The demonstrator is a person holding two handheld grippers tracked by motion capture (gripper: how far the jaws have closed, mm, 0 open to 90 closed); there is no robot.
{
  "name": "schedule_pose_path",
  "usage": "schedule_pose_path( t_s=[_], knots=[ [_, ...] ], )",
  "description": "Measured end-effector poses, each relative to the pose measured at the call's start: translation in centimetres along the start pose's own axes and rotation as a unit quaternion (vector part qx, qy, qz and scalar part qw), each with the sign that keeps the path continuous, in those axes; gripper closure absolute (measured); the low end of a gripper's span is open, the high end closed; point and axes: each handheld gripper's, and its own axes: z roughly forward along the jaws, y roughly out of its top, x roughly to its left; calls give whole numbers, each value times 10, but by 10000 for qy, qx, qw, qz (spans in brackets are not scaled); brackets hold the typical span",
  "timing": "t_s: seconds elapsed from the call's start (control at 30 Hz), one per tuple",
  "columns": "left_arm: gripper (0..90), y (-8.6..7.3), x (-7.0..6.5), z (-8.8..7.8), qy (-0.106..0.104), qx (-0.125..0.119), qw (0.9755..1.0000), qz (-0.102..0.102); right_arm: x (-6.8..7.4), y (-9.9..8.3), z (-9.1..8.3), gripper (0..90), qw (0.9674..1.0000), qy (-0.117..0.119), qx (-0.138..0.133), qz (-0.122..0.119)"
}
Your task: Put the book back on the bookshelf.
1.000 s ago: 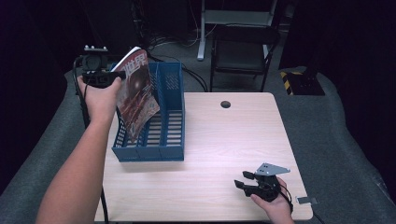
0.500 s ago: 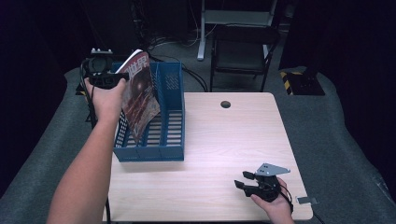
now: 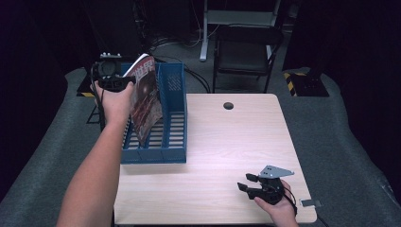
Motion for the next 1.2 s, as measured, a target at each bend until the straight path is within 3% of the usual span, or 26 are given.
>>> schedule_pose_path(
  t_s=[1.2],
  knots=[
    [840,-21,-3,31,15,341,9994,53,1,0,1,463,9999,-46,36,-99]
  ],
)
